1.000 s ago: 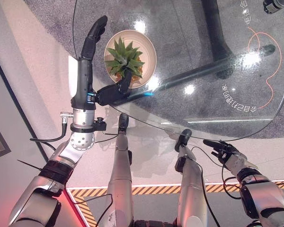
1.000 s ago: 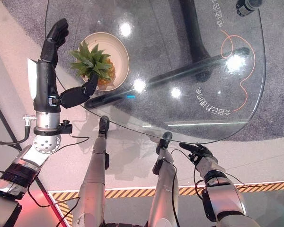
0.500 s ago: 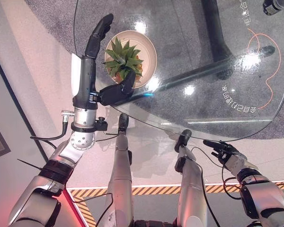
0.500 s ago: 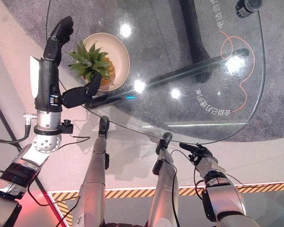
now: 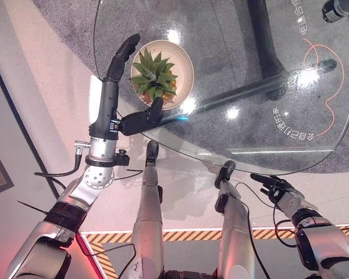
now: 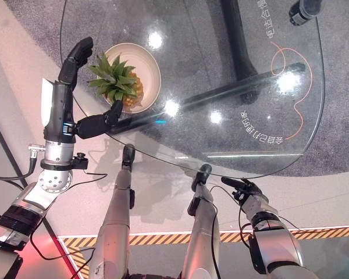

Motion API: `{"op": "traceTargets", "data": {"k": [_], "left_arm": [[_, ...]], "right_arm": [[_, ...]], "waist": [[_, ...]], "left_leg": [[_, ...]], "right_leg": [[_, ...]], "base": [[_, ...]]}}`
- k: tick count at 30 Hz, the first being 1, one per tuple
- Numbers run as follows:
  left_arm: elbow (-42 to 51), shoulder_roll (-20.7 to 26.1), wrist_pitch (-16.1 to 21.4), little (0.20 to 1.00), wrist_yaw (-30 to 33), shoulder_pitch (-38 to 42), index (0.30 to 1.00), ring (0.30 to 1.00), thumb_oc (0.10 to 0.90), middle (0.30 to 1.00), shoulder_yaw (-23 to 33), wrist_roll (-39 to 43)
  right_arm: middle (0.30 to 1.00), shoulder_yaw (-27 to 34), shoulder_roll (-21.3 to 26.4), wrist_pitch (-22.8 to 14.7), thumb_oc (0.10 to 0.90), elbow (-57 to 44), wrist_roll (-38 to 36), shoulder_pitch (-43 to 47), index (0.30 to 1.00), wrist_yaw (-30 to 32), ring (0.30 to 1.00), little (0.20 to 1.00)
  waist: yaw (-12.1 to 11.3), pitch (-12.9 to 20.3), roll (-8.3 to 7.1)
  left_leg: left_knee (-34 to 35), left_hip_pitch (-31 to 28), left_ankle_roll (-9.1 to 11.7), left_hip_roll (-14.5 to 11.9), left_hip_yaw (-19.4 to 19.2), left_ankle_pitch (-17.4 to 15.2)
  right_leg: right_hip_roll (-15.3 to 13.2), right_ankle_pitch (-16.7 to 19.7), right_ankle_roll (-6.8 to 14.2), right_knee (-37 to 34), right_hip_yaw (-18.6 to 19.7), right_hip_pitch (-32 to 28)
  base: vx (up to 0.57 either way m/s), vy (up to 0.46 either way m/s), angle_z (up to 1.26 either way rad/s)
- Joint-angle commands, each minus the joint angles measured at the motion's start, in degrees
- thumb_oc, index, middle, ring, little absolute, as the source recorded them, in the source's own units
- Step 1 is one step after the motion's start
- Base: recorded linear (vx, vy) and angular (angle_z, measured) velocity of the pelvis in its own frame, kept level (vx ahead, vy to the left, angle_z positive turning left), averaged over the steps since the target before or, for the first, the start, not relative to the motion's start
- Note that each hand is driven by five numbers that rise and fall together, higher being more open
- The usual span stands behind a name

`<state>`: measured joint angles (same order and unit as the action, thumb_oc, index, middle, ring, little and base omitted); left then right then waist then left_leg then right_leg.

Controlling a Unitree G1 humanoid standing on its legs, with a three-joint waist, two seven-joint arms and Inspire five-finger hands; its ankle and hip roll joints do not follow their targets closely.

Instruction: Pick up the fruit to the plate

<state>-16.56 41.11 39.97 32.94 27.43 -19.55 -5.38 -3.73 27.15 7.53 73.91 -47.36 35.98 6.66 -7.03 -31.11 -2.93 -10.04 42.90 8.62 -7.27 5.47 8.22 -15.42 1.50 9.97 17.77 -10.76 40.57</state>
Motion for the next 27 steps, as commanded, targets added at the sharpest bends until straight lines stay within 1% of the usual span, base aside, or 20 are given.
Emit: {"op": "traceTargets", "data": {"k": [1, 3, 6, 7, 10, 12, 14, 15, 16, 17, 18, 19, 20, 21, 22, 23, 24, 25, 26, 27], "left_arm": [[8.7, 0.2, 4.8, 0.9, 2.2, 1.4, 0.9, 0.9, 0.8, 0.9, 2.9, -0.6], [9.5, 0.6, 5.1, 0.9, 2.2, 1.0, 0.9, 0.9, 0.8, 0.9, 3.0, -0.6], [10.6, 0.8, 6.8, 0.9, 2.2, 0.6, 0.9, 0.9, 0.8, 0.9, 3.7, -0.7], [11.0, 0.7, 7.0, 0.9, 2.1, 0.3, 0.9, 0.9, 0.8, 0.9, 3.7, -0.5], [13.1, 0.0, 7.4, 0.9, 1.5, -0.4, 0.9, 0.9, 0.8, 0.9, 4.9, 2.1], [13.8, -0.6, 6.6, 0.9, -0.1, -1.2, 0.9, 0.9, 0.8, 0.9, 6.3, 5.5], [14.1, -1.8, 4.5, 0.9, -3.1, -2.6, 0.9, 0.9, 0.8, 0.9, 7.9, 11.0], [14.1, -1.9, 4.1, 0.9, -3.6, -2.7, 0.9, 0.9, 0.8, 0.9, 8.2, 11.8], [13.6, -2.7, 2.8, 0.9, -5.3, -3.6, 0.9, 0.9, 0.8, 0.9, 9.0, 14.5], [13.6, -2.7, 2.8, 0.9, -5.3, -3.6, 0.9, 0.9, 0.8, 0.9, 9.0, 14.5], [11.7, -4.2, -0.1, 0.9, -7.6, -5.6, 0.9, 0.9, 0.8, 0.9, 10.5, 19.4], [8.5, -6.6, -2.7, 0.9, -10.1, -8.6, 0.9, 0.9, 0.8, 0.9, 12.7, 24.6], [6.9, -7.3, -2.9, 0.9, -11.6, -9.7, 0.9, 0.9, 0.8, 0.9, 13.5, 26.0], [4.1, -8.7, -3.8, 0.9, -13.5, -11.7, 0.9, 0.9, 0.8, 0.9, 14.5, 28.2], [3.5, -9.0, -4.4, 0.9, -13.3, -12.2, 0.9, 0.9, 0.8, 0.9, 14.8, 28.2], [-0.2, -10.4, -5.6, 0.9, -14.6, -14.2, 0.9, 0.9, 0.8, 0.9, 15.7, 29.1], [-6.4, -12.2, -10.3, 0.9, -17.3, -17.0, 0.9, 0.9, 0.8, 0.9, 16.4, 31.2], [-7.6, -12.5, -11.6, 0.9, -18.0, -17.4, 0.9, 0.9, 0.8, 0.9, 16.4, 31.8], [-10.8, -13.3, -14.6, 0.9, -20.6, -18.4, 0.9, 0.9, 0.8, 0.9, 16.7, 35.0], [-14.2, -14.6, -15.1, 0.9, -21.6, -19.3, 0.9, 0.9, 0.8, 0.9, 17.2, 35.8]], "right_arm": [[0.9, 2.8, 5.1, -1.8, 0.8, 1.2, -0.8, -3.8, 0.9, 0.2, 0.9, 0.9], [0.9, 3.0, 5.1, -1.9, 0.8, 1.3, -0.8, -3.9, 0.9, 0.1, 0.9, 0.9], [0.9, 3.4, 5.1, -1.8, 0.8, 1.6, -0.5, -3.9, 0.9, -0.3, 0.9, 0.9], [0.9, 3.4, 5.0, -1.9, 0.8, 1.7, -0.5, -4.2, 0.9, -0.3, 0.9, 0.9], [0.9, 3.7, 4.5, -2.3, 0.8, 2.0, -0.6, -5.2, 0.9, -0.3, 0.9, 0.9], [0.9, 4.3, 3.9, -2.6, 0.8, 2.2, -0.4, -6.2, 0.9, -0.4, 0.9, 0.9], [0.9, 4.8, 3.2, -2.8, 0.8, 2.1, -0.1, -7.4, 0.9, -0.2, 0.9, 0.9], [0.9, 4.9, 3.2, -2.9, 0.8, 2.1, -0.1, -7.4, 0.9, -0.2, 0.9, 0.9], [0.9, 5.3, 2.8, -3.1, 0.8, 2.0, 0.4, -8.2, 0.9, -0.1, 0.9, 0.9], [0.9, 5.3, 2.8, -3.1, 0.8, 2.0, 0.4, -8.2, 0.9, -0.1, 0.9, 0.9], [0.9, 6.1, 2.1, -3.2, 0.8, 1.7, 1.7, -9.8, 0.9, -0.3, 0.9, 0.9], [0.9, 6.9, 1.2, -3.7, 0.8, 0.9, 3.3, -12.3, 0.9, -0.5, 0.9, 0.9], [0.9, 7.4, 1.0, -3.7, 0.8, 0.9, 4.0, -13.3, 0.9, -0.7, 0.9, 0.9], [0.9, 8.2, 0.6, -3.8, 0.8, 0.9, 5.3, -15.2, 0.9, -1.3, 0.9, 0.9], [0.9, 8.4, 0.6, -3.8, 0.8, 0.8, 5.7, -15.7, 0.9, -1.5, 0.9, 0.9], [0.9, 9.1, 0.1, -3.7, 0.8, 0.8, 7.6, -17.8, 0.9, -1.9, 0.9, 0.9], [0.9, 9.9, -0.5, -3.6, 0.8, 1.0, 10.9, -20.7, 0.9, -2.7, 0.9, 0.9], [0.9, 10.0, -0.6, -3.7, 0.8, 1.1, 11.8, -21.3, 0.9, -3.0, 0.9, 0.9], [0.9, 10.0, -0.9, -3.4, 0.8, 1.1, 13.7, -22.6, 0.9, -3.3, 0.9, 0.9], [0.9, 10.1, -1.3, -3.3, 0.8, 1.2, 15.5, -23.6, 0.9, -3.8, 0.9, 0.9]], "waist": [[-1.3, 1.3, 1.48], [-1.5, 1.3, 1.62], [-1.6, 1.3, 1.69], [-1.8, 1.3, 1.76], [-2.1, 1.3, 1.88], [-2.4, 1.3, 1.65], [-2.7, 1.3, 1.44], [-2.7, 1.3, 1.38], [-2.8, 1.3, 1.26], [-2.8, 1.3, 1.26], [-2.9, 1.3, 1.18], [-2.9, 1.3, 1.17], [-2.9, 1.8, 1.22], [-2.8, 3.3, 1.13], [-2.7, 3.7, 1.09], [-2.4, 5.9, 1.02], [-1.9, 8.8, 1.13], [-1.8, 9.4, 1.2], [-1.5, 10.7, 1.32], [-1.2, 11.8, 1.36]], "left_leg": [[-5.3, -2.1, -4.3, 1.0, -1.8, -7.6], [-5.0, -2.9, -4.2, 0.9, -1.8, -7.5], [-4.2, -4.0, -4.2, 0.9, -1.9, -6.9], [-4.1, -5.0, -4.1, 0.8, -2.1, -7.3], [-2.8, -7.7, -4.1, 0.8, -2.5, -7.3], [-1.6, -10.4, -4.0, 0.8, -2.8, -7.1], [-0.1, -13.5, -3.8, 0.6, -3.2, -6.8], [0.1, -13.5, -3.8, 0.7, -3.2, -6.4], [0.8, -15.2, -3.8, 0.7, -3.4, -6.2], [0.8, -15.2, -3.8, 0.7, -3.4, -6.2], [2.3, -18.7, -3.5, 0.5, -3.9, -6.2], [4.4, -22.7, -3.3, 0.2, -4.6, -5.2], [5.1, -24.1, -3.1, 0.1, -4.8, -5.3], [6.4, -25.7, -3.0, -0.1, -5.2, -5.0], [6.8, -25.9, -3.0, -0.1, -5.2, -4.6], [8.6, -27.8, -2.9, -0.2, -5.6, -4.1], [10.8, -30.5, -2.7, -0.5, -6.1, -3.6], [11.5, -31.2, -2.7, -0.5, -6.2, -3.3], [12.1, -32.4, -2.6, -0.6, -6.2, -3.1], [12.5, -33.0, -2.6, -0.7, -6.3, -2.9]], "right_leg": [[0.0, 3.3, -0.9, -4.1, -3.2, -2.7], [-0.2, 3.4, -0.8, -4.3, -3.3, -3.5], [-0.5, 3.7, -0.8, -4.9, -3.4, -4.7], [-0.5, 3.3, -0.7, -4.9, -3.3, -5.5], [-0.6, 3.3, -0.5, -5.8, -3.3, -8.1], [-0.8, 3.4, -0.3, -6.7, -3.5, -10.7], [-0.9, 3.5, 0.0, -7.7, -3.5, -13.7], [-1.0, 3.8, 0.0, -8.0, -3.5, -13.7], [-1.0, 3.9, 0.1, -8.4, -3.4, -15.3], [-1.0, 3.9, 0.1, -8.4, -3.4, -15.3], [-0.9, 3.7, 0.3, -9.5, -3.4, -18.8], [-1.0, 4.3, 0.3, -11.4, -3.2, -22.9], [-0.9, 4.1, 0.3, -11.9, -3.2, -24.2], [-0.9, 4.2, 0.4, -12.9, -3.3, -25.8], [-0.9, 4.6, 0.3, -13.3, -3.3, -26.0], [-0.8, 4.8, 0.3, -14.7, -3.2, -27.9], [-0.4, 4.8, 0.4, -16.5, -3.0, -30.7], [-0.4, 5.0, 0.4, -17.1, -3.0, -31.4], [-0.2, 5.1, 0.4, -17.7, -2.8, -32.5], [-0.1, 5.2, 0.4, -18.1, -2.6, -33.2]], "base": [[0.0, 0.0, 0.0], [-0.02, -0.004, 0.02], [-0.02, -0.007, 0.05], [0.0, 0.0, 0.0], [0.0, 0.0, 0.0], [0.0, 0.0, 0.0], [0.0, 0.0, 0.0], [-0.01, -0.007, 0.06], [-0.01, 0.002, 0.05], [0.03, 0.001, 0.09], [0.02, 0.025, 0.06], [0.06, 0.034, 0.03], [0.09, 0.059, -0.04], [0.08, 0.046, -0.07], [0.12, 0.083, -0.03], [0.18, 0.121, 0.05], [0.21, 0.123, 0.05], [0.19, 0.103, 0.07], [0.13, 0.062, 0.01], [0.16, 0.08, 0.06]]}}
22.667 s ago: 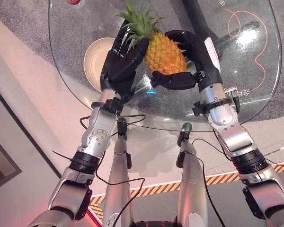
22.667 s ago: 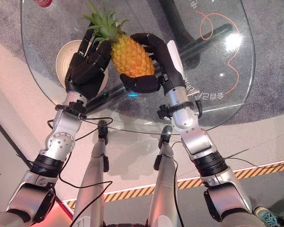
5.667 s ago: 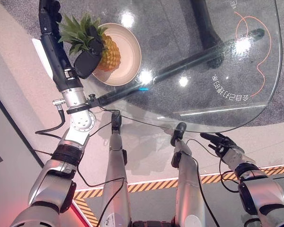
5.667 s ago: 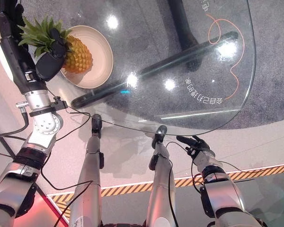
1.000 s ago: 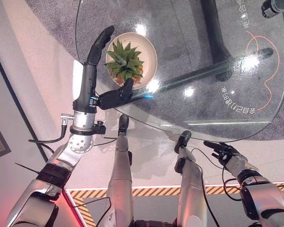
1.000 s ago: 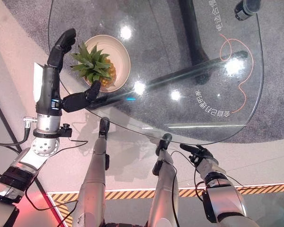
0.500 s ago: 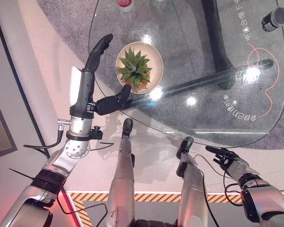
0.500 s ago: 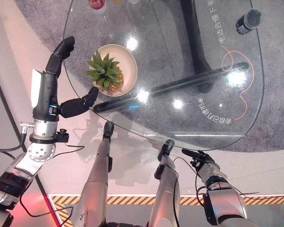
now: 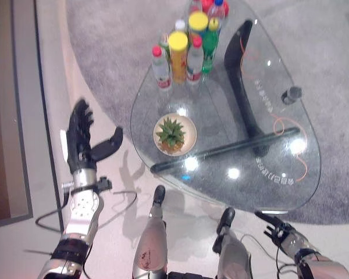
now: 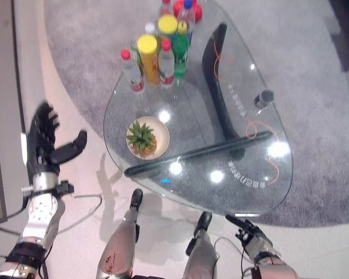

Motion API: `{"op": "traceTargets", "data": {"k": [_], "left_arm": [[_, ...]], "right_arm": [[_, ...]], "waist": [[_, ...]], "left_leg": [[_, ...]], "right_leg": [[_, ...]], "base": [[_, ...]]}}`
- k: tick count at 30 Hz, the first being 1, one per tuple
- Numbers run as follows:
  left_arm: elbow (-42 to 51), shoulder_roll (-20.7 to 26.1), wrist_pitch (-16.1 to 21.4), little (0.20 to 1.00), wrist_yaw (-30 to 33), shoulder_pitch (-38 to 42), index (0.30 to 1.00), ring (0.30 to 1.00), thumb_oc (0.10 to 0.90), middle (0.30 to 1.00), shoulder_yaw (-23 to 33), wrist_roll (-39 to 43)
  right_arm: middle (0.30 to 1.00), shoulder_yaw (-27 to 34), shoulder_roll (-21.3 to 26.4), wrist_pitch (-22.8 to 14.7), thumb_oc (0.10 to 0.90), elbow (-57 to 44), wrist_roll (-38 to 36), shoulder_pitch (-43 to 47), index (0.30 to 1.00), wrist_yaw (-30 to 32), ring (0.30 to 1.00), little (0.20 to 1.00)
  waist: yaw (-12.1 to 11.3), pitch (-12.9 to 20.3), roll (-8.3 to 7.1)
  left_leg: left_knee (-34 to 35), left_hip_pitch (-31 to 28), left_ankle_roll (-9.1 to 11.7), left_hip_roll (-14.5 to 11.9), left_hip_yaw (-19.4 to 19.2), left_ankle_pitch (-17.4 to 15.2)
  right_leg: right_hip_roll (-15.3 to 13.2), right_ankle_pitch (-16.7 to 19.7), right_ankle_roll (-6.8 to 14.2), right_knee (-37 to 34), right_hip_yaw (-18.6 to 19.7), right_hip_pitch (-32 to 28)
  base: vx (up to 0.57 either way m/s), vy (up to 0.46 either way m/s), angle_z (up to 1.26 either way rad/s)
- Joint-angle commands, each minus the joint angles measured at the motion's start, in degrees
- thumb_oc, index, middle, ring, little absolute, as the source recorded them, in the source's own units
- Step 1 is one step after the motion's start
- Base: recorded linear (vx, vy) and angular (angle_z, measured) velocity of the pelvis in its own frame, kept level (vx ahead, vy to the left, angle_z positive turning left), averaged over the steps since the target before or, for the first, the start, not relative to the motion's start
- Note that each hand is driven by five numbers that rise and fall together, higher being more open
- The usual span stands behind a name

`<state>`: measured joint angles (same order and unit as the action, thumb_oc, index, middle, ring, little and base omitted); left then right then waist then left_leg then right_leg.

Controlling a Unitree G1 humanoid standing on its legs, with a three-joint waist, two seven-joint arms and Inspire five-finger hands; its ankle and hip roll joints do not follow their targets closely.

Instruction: Pick up the fruit to the plate

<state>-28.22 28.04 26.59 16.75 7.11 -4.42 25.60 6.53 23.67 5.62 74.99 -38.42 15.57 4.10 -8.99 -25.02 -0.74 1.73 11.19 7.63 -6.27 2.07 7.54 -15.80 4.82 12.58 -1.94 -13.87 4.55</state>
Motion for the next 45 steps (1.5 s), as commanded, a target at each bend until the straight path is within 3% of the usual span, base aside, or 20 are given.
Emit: {"op": "traceTargets", "data": {"k": [1, 2, 5, 6, 8, 9, 11, 13, 16, 30, 45], "left_arm": [[-6.7, -2.8, -2.4, 0.9, -6.3, -0.1, 0.9, 0.9, 0.8, 0.9, 2.7, 6.0], [-11.1, -4.1, -4.5, 0.9, -8.8, -1.1, 0.9, 0.9, 0.8, 0.9, 3.7, 8.3], [-20.5, -6.0, -5.5, 0.9, -9.1, -2.0, 0.9, 0.9, 0.8, 0.9, 6.1, 5.6], [-25.3, -6.5, -8.4, 0.9, -10.1, -2.2, 0.9, 0.9, 0.8, 0.9, 6.8, 3.4], [-29.5, -6.8, -10.7, 0.9, -12.3, -2.2, 0.9, 0.9, 0.8, 0.9, 6.6, 1.1], [-33.6, -7.2, -15.8, 0.9, -15.9, -2.2, 0.9, 0.9, 0.8, 0.9, 5.8, -1.7], [-37.5, -7.5, -17.1, 0.9, -17.2, -2.3, 0.9, 0.9, 0.8, 0.9, 5.0, -4.0], [-42.9, -7.6, -21.2, 0.9, -20.9, -2.1, 0.9, 0.9, 0.8, 0.9, 4.4, -4.8], [-46.8, -7.7, -22.6, 0.9, -24.7, -1.6, 0.9, 0.9, 0.8, 0.9, 3.0, -7.2], [-51.4, -9.4, -31.6, 0.9, -26.6, -1.8, 0.9, 0.9, 0.8, 0.9, -1.2, -17.0], [-51.4, -10.1, -33.1, 0.9, -28.8, -1.2, 0.9, 0.9, 0.8, 0.9, -3.2, -18.3]], "right_arm": [[0.9, -0.2, 2.0, -1.3, 0.8, 0.2, 8.0, -4.5, 0.9, -1.8, 0.9, 0.9], [0.9, -0.1, 1.5, -1.3, 0.8, 0.5, 9.7, -5.5, 0.9, -2.4, 0.9, 0.9], [0.9, -0.8, -0.1, -0.7, 0.8, 0.7, 13.0, -8.0, 0.9, -2.9, 0.9, 0.9], [0.9, -1.4, -1.0, -0.4, 0.8, 1.3, 14.9, -9.0, 0.9, -3.1, 0.9, 0.9], [0.9, -2.2, -1.7, 0.0, 0.8, 1.9, 16.9, -9.7, 0.9, -3.1, 0.9, 0.9], [0.9, -3.0, -2.1, 0.6, 0.8, 2.4, 18.1, -10.3, 0.9, -3.5, 0.9, 0.9], [0.9, -3.6, -2.3, 1.4, 0.8, 2.9, 18.7, -10.2, 0.9, -3.4, 0.9, 0.9], [0.9, -4.5, -2.3, 2.3, 0.8, 3.9, 22.2, -9.9, 0.9, -3.8, 0.9, 0.9], [0.9, -6.1, -2.5, 2.6, 0.8, 5.0, 24.6, -9.8, 0.9, -4.3, 0.9, 0.9], [0.9, -9.6, -4.4, 3.4, 0.8, 7.1, 31.1, -9.9, 0.9, -4.4, 0.9, 0.9], [0.9, -11.6, -5.0, 3.7, 0.8, 7.8, 32.5, -9.5, 0.9, -5.2, 0.9, 0.9]], "waist": [[1.1, 6.9, -0.6], [1.5, 8.3, -0.4], [2.7, 11.8, -0.25], [3.3, 13.9, -0.12], [3.9, 15.2, -0.04], [4.3, 16.5, 0.07], [4.7, 17.5, 0.26], [5.5, 18.7, 0.6], [6.3, 19.8, 0.99], [7.3, 22.2, 1.48], [7.3, 22.9, 1.43]], "left_leg": [[1.2, -2.3, -1.6, -1.7, -2.9, -2.0], [1.5, -3.4, -1.6, -1.9, -3.1, -1.9], [2.5, -6.4, -1.3, -2.5, -3.9, -1.9], [2.8, -7.8, -1.1, -2.9, -4.4, -2.0], [3.0, -9.0, -1.0, -3.1, -4.8, -2.2], [3.2, -10.1, -0.9, -3.3, -5.2, -2.3], [3.3, -11.1, -0.8, -3.5, -5.5, -2.5], [3.3, -12.4, -0.8, -3.7, -6.1, -3.1], [3.3, -13.6, -0.6, -3.9, -6.6, -3.6], [3.3, -16.4, -0.8, -4.1, -7.9, -5.3], [3.3, -17.4, -0.7, -4.8, -7.6, -5.5]], "right_leg": [[0.3, 2.1, -2.2, 1.0, 0.7, 1.9], [0.3, 2.2, -2.1, 0.6, 0.9, 0.9], [0.6, 2.0, -2.4, -0.6, 1.4, -1.6], [0.7, 1.9, -2.5, -1.0, 1.4, -2.9], [0.7, 1.8, -2.5, -1.5, 1.4, -4.0], [0.8, 1.8, -2.5, -1.9, 1.3, -5.0], [0.8, 1.8, -2.5, -2.1, 1.4, -5.9], [0.8, 1.5, -2.4, -2.6, 1.5, -7.2], [0.8, 1.3, -2.4, -2.9, 1.7, -8.2], [0.4, 0.8, -2.2, -3.1, 1.8, -10.3], [0.4, 0.3, -2.3, -3.1, 1.9, -11.3]], "base": [[0.17, 0.096, 0.07], [0.18, 0.101, 0.09], [0.2, 0.088, 0.02], [0.24, 0.094, -0.04], [0.17, 0.061, -0.11], [0.12, 0.038, -0.14], [0.13, 0.045, -0.01], [0.13, 0.066, -0.01], [0.08, 0.057, -0.11], [0.02, 0.011, -0.05], [0.0, 0.0, 0.0]]}}
